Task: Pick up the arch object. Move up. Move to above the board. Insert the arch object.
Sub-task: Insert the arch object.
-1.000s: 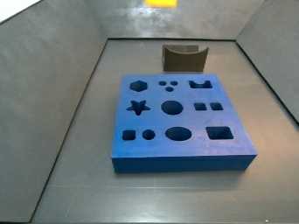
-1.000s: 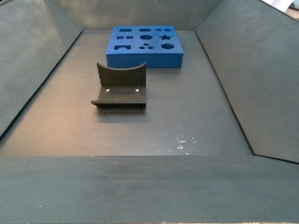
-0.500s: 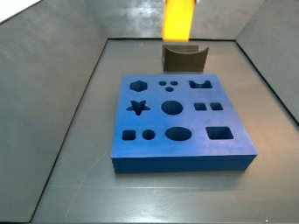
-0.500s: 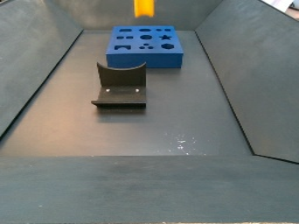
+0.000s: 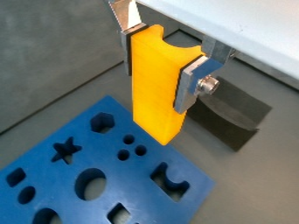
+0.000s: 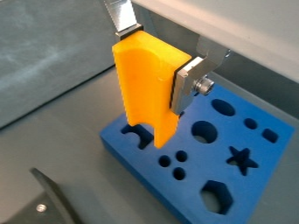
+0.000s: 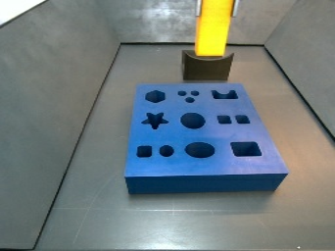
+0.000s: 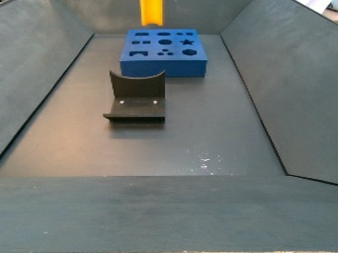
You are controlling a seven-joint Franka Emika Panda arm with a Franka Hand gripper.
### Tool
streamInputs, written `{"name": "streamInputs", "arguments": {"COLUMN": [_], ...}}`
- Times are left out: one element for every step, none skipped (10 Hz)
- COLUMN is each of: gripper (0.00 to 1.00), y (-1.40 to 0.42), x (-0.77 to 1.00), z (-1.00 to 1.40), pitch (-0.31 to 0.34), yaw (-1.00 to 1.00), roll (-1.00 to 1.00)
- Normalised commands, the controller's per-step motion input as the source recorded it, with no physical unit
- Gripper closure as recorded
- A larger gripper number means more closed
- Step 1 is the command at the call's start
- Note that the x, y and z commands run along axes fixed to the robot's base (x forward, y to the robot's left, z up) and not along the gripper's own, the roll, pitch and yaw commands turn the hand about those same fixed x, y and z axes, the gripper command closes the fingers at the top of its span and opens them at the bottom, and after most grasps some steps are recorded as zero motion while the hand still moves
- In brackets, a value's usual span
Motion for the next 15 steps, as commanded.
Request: {"name": "streamInputs", "arguments": {"gripper": [1.0,1.0,1.0,1.0,1.0,1.0,1.0,1.0,1.0,1.0,1.0,1.0,1.0,1.0,1.0], "y": [-0.06,-0.35,-0.47,-0.58,-0.47,-0.2,-0.11,0.0,0.03,0.04,0.17,0.35,0.31,0.2,0.05], "x": [0.9,0.85,0.85,0.83,0.87,0.99,1.0,0.83,0.53,0.34,0.21,0.05,0.06,0.0,0.0], "z": [0.0,-0.29,-0.67,-0.9,-0.91,-0.8,-0.62,-0.32,-0.24,-0.27,-0.31,-0.28,-0.21,-0.17,-0.18], "pitch": [-0.009,0.0,-0.03,-0.126,-0.116,-0.011,0.056,0.117,0.116,0.081,0.067,0.037,0.02,0.001,0.0], "yaw": [0.0,0.0,0.0,-0.02,-0.03,0.0,0.0,0.0,0.0,-0.05,-0.07,-0.01,0.0,0.0,0.0], "roll": [0.47,0.41,0.19,0.08,0.04,0.04,0.16,0.26,0.23,0.2,0.15,0.1,0.03,0.0,0.0]}}
